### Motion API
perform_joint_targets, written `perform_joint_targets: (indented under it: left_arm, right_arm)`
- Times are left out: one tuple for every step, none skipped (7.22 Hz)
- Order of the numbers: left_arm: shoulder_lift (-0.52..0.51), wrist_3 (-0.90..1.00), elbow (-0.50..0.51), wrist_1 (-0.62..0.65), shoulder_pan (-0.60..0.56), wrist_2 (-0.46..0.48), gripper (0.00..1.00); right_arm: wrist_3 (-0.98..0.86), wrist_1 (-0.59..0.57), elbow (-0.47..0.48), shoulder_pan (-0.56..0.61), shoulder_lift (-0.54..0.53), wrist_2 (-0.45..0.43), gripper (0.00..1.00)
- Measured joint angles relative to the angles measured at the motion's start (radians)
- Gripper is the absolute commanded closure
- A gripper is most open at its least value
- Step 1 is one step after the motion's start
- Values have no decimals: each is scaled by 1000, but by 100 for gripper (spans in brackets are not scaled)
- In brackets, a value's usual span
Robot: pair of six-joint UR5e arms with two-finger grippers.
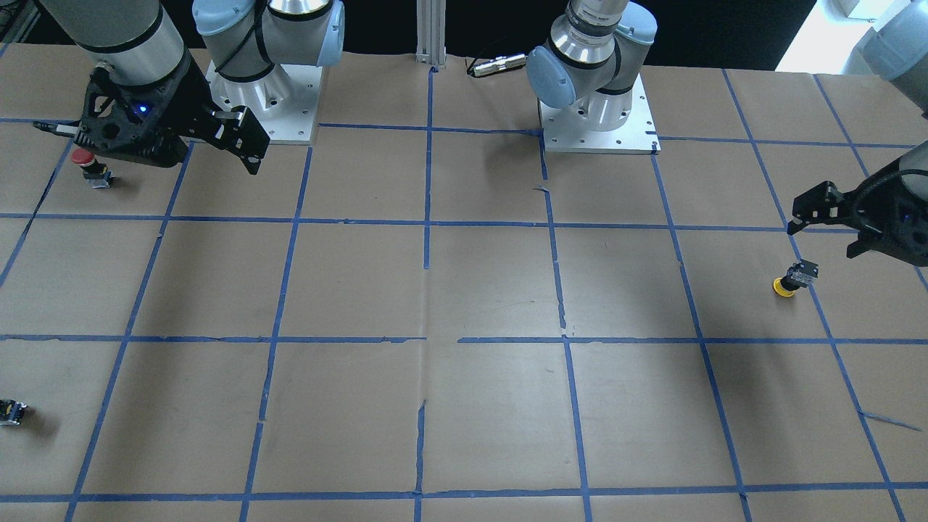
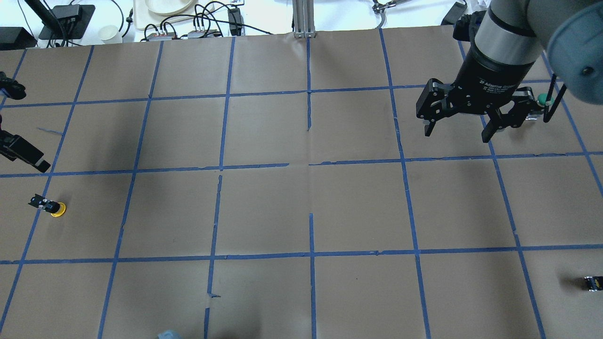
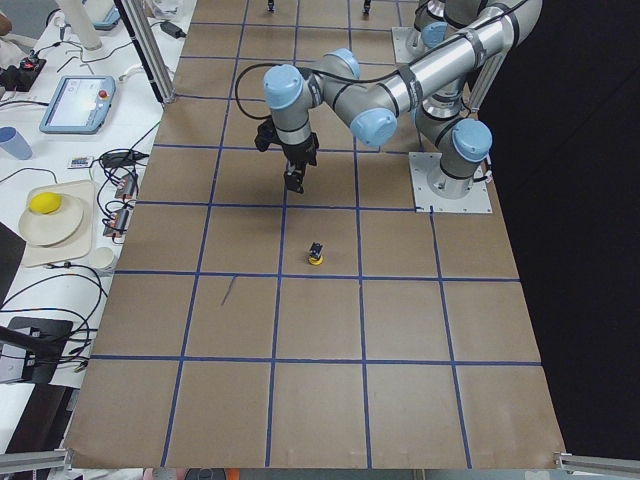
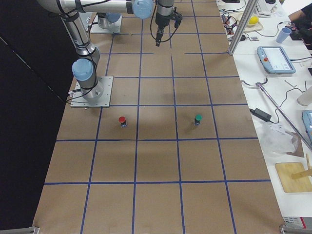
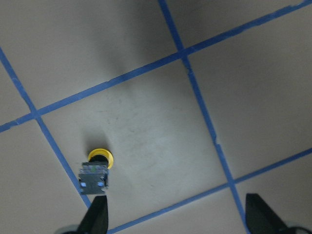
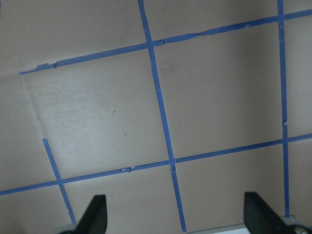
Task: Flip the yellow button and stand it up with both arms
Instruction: 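Close the left gripper on the yellow button's base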
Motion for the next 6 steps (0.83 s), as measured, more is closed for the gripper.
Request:
perform_joint_targets:
  left_arm:
    - [-36,72,-25,87,38,-1,1]
    - [-68,127,-61,190,68,-1,1]
    - [-89,161,-105,277,90,-1,1]
    - [-100,185,-154,350,105,0,1]
    - [-105,193,-194,399,115,1,1]
    - [-106,193,-220,421,120,1,3]
  right_arm:
    - [0,0,0,0,0,0,0]
    - [0,-1,1,0,0,0,0]
    - [0,-1,0,1,1,1,0]
    - [0,-1,1,1,1,0,0]
    - [0,0,1,1,0,-1,0]
    - [0,0,1,1,0,-1,0]
